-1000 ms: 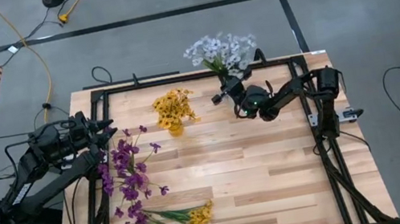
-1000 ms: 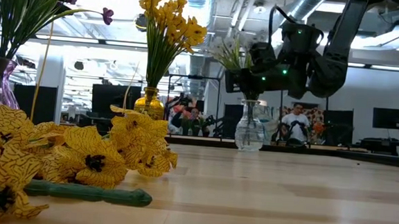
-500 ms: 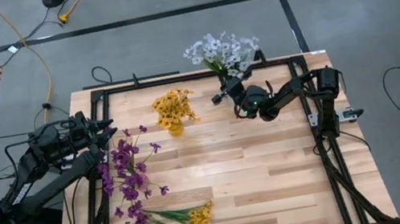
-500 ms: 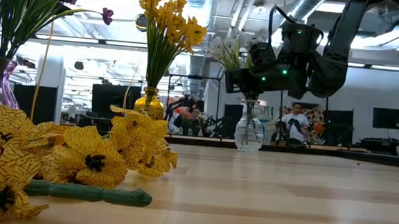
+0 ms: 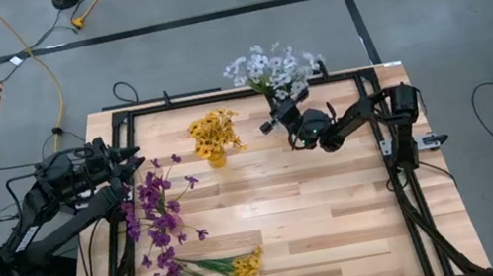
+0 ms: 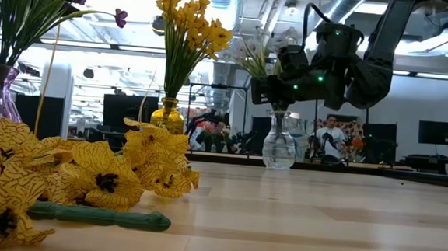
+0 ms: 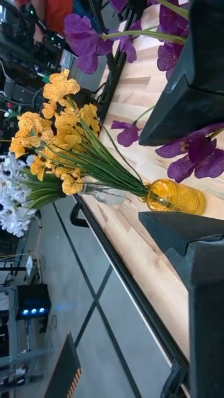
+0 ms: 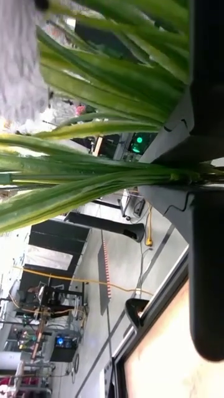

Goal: Sort flowers into vase by color
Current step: Put the white flowers into the transparent vase

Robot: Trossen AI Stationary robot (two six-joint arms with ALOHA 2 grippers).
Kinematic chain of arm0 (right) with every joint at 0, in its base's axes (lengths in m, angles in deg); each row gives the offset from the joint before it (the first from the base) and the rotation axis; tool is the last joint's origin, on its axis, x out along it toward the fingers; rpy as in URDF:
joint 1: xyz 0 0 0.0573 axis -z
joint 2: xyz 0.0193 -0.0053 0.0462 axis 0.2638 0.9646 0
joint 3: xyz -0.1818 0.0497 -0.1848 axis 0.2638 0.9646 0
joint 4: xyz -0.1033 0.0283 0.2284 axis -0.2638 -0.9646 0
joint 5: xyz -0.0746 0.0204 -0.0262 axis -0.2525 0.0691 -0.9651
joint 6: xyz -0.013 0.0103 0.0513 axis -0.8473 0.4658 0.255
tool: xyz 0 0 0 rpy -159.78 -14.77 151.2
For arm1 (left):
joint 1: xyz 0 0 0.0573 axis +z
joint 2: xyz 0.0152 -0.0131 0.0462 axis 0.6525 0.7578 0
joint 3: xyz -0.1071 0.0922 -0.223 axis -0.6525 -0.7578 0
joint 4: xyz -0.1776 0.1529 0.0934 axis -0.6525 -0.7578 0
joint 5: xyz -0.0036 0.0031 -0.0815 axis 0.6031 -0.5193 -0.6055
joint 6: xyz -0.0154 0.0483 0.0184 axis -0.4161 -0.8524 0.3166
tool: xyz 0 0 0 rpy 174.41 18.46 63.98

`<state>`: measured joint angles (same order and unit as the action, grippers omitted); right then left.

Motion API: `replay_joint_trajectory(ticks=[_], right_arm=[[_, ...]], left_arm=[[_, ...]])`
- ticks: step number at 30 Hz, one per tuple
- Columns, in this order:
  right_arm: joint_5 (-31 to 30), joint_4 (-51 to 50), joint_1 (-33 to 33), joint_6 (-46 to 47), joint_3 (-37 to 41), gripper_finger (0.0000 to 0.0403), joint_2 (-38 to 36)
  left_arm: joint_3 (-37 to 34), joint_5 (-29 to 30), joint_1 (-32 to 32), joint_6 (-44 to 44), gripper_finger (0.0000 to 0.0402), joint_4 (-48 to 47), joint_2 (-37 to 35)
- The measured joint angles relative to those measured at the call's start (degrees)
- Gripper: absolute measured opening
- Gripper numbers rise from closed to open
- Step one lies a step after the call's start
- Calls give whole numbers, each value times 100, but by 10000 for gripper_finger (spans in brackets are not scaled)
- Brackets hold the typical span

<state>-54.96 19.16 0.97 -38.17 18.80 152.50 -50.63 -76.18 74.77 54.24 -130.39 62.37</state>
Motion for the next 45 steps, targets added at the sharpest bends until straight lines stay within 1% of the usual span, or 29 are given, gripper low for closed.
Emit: replay_joint_trajectory(ticks=[3,9,12,16,32,35,42,45], right_arm=[[0,0,-17,0,0,91,0],[0,0,-17,1,0,140,0],[0,-6,-33,0,-2,157,0],[-4,-26,-140,-6,-2,167,0],[-22,-101,-238,-2,-4,171,0],[-22,-101,-238,-2,-4,182,0],[-20,-101,-238,-2,-4,233,0],[-21,-101,-241,-4,-4,241,0]], left_arm=[[0,-1,0,0,169,0,0],[0,-2,0,0,169,2,-2],[0,-2,2,0,169,0,0],[0,-2,2,0,169,1,-1],[0,-2,1,-2,169,1,0],[0,-2,1,0,169,0,0],[0,-3,0,-2,169,1,0],[0,-2,0,-2,169,1,0]])
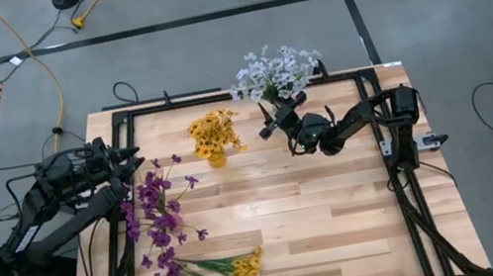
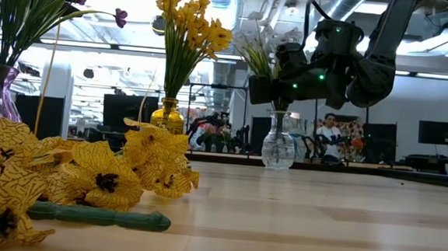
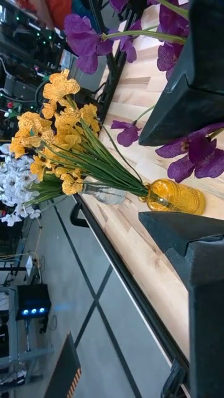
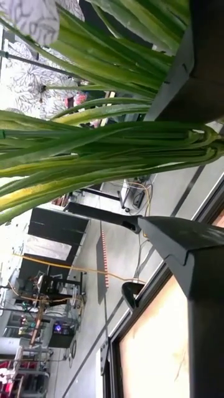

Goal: Sort flowers into vase by color
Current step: Put the white flowers into the transparent vase

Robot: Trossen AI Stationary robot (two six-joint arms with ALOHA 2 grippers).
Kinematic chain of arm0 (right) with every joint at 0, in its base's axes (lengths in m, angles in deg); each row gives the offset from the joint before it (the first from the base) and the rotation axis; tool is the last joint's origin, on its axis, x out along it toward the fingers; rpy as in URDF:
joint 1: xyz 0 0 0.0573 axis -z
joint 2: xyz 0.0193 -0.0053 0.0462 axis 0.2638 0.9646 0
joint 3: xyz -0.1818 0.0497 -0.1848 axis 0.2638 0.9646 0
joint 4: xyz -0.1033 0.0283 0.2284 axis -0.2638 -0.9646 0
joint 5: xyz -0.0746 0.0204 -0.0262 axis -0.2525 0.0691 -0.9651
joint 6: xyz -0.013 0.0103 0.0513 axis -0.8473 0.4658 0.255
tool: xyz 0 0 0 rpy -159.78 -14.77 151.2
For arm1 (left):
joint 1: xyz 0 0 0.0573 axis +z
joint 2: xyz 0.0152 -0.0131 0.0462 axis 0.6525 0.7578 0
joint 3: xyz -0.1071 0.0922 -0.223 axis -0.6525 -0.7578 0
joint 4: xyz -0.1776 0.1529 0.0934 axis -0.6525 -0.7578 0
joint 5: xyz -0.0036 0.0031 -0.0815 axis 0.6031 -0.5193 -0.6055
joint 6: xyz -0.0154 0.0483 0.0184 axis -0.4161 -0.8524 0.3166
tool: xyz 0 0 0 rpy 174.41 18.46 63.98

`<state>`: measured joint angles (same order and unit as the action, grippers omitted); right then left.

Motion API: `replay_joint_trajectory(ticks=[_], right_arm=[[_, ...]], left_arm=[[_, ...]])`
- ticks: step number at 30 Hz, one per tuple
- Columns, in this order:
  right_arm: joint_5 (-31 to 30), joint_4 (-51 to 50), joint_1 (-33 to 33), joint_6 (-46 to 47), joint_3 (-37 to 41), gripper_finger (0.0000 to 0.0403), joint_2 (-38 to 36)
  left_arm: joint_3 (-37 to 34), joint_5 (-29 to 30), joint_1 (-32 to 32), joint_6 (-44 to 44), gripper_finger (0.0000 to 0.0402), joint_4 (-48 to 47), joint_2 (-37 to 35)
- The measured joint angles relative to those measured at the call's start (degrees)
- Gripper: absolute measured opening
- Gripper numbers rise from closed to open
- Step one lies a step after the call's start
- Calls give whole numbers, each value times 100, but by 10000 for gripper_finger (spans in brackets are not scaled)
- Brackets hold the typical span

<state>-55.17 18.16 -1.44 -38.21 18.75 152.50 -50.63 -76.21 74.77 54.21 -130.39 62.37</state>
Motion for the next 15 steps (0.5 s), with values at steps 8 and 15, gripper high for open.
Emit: replay_joint_trajectory(ticks=[8,15], right_arm=[[1,26,1,-13,-95,240,0],[3,-4,-1,-584,-360,240,0]], left_arm=[[0,0,1,1,169,0,0],[0,-2,2,0,169,-1,0]])
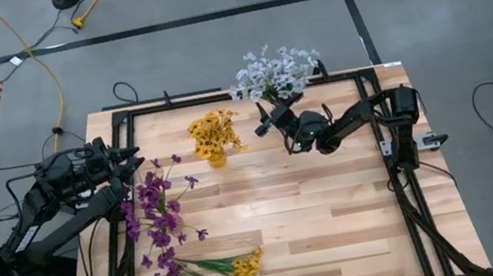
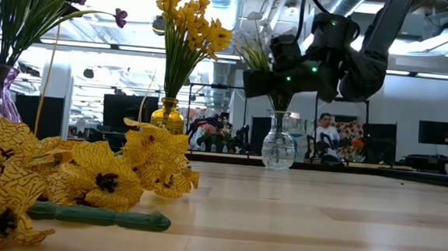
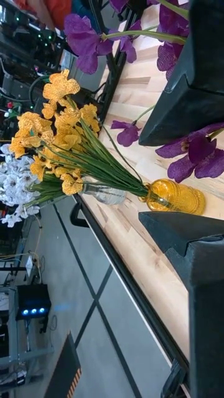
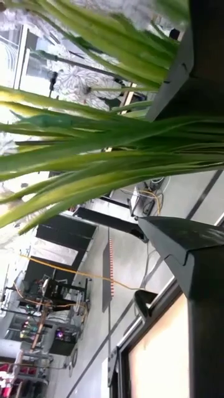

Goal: Sort flowers into vase by color
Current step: Put the white flowers into the transparent vase

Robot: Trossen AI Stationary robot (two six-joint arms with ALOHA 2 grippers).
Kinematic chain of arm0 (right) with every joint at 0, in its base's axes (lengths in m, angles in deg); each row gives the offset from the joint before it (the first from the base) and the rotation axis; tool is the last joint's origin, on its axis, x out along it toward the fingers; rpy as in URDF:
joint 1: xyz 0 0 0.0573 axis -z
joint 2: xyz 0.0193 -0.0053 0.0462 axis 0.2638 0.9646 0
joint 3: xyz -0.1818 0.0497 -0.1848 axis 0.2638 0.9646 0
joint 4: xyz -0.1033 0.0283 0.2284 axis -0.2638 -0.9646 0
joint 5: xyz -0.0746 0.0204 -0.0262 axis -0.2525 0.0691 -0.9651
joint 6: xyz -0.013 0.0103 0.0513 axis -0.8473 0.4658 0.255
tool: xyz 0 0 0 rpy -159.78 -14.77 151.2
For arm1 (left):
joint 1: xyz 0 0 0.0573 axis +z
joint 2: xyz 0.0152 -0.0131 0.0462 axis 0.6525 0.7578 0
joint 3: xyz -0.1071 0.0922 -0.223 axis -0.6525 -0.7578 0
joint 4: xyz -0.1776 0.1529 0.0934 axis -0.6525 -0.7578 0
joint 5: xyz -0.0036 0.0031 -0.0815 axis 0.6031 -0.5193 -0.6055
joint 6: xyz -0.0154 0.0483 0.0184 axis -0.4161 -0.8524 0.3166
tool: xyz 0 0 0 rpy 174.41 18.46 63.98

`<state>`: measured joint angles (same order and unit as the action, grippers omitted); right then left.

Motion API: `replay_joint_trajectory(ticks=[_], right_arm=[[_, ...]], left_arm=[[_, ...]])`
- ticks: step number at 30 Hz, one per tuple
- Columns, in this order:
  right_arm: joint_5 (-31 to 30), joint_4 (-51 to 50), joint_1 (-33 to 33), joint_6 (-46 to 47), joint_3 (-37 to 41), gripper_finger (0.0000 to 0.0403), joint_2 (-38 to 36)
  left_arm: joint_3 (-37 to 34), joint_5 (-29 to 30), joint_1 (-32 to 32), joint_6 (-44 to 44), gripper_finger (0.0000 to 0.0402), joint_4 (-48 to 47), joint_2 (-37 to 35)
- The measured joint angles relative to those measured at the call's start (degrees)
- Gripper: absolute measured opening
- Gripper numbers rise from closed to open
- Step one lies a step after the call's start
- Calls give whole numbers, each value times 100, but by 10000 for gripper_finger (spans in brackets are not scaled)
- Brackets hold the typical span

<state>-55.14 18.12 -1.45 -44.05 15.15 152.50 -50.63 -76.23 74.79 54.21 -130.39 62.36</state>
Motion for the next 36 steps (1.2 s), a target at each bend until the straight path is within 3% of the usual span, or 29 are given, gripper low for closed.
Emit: replay_joint_trajectory(ticks=[10,16,36], right_arm=[[-4,35,-134,-74,-25,240,-4],[-162,169,-337,-1025,-27,240,-11],[-168,567,-411,-2118,-27,240,-11]], left_arm=[[0,0,-1,0,169,0,0],[-1,0,-1,-1,169,0,0],[-2,0,-2,-2,169,-101,0]])
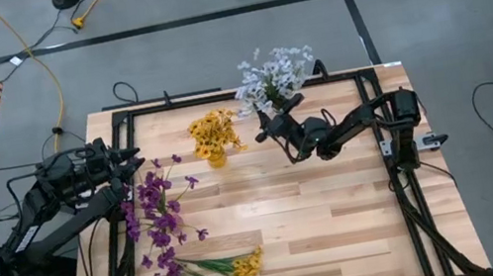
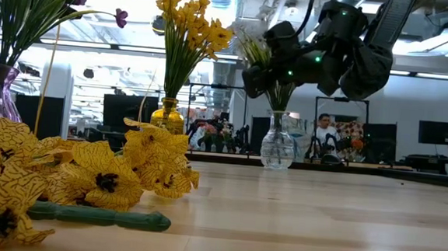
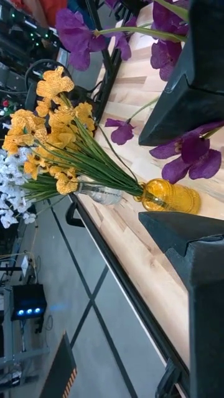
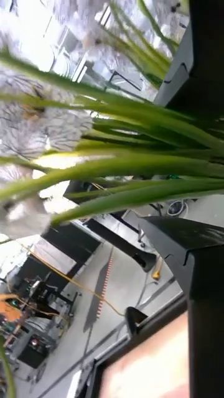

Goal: Sort flowers into vase by color
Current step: Put the white flowers into the transparent vase

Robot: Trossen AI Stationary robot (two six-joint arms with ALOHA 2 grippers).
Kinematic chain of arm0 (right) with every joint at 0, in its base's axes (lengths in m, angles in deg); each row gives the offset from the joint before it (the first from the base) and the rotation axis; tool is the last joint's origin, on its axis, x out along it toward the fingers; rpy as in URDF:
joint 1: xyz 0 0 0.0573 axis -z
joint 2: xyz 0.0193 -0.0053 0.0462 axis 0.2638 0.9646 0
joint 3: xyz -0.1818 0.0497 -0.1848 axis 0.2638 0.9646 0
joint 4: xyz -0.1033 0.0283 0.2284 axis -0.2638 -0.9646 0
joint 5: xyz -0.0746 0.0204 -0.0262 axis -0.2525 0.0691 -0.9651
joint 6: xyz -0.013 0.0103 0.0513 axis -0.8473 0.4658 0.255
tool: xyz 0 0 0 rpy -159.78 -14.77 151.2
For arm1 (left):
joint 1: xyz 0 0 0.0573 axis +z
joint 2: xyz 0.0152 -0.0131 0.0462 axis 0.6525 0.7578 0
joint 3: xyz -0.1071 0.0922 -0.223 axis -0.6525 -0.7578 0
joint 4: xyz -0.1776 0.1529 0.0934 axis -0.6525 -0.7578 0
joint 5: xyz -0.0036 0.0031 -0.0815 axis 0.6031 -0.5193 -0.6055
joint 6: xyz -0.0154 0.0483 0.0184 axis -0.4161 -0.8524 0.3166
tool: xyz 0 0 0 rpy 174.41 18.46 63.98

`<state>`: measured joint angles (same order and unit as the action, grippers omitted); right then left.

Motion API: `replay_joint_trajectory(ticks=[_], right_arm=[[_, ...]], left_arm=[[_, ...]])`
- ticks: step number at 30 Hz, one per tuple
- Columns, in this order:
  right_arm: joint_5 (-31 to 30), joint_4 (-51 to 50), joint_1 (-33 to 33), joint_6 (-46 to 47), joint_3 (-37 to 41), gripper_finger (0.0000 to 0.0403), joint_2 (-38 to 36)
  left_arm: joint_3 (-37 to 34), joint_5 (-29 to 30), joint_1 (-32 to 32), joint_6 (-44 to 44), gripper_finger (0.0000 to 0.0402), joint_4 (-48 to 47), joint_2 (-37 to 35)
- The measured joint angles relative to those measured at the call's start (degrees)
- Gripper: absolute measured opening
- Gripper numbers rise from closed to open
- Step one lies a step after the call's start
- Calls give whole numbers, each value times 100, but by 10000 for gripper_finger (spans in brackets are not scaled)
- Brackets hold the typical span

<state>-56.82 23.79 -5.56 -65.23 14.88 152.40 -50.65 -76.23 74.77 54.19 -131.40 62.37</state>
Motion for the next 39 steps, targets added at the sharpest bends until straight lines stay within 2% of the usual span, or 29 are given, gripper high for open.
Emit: replay_joint_trajectory(ticks=[15,21,27,32,39], right_arm=[[-50,246,-120,0,0,240,-2],[-555,246,-232,-7,0,240,-2],[-672,248,-234,-3,0,240,-2],[-1121,254,-328,-26,-54,240,-2],[-1595,259,-575,-616,-310,240,-4]], left_arm=[[0,0,1,0,169,4,0],[0,0,1,0,169,5,-1],[0,0,0,0,169,7,0],[0,0,0,0,169,7,0],[0,0,0,0,169,9,0]])
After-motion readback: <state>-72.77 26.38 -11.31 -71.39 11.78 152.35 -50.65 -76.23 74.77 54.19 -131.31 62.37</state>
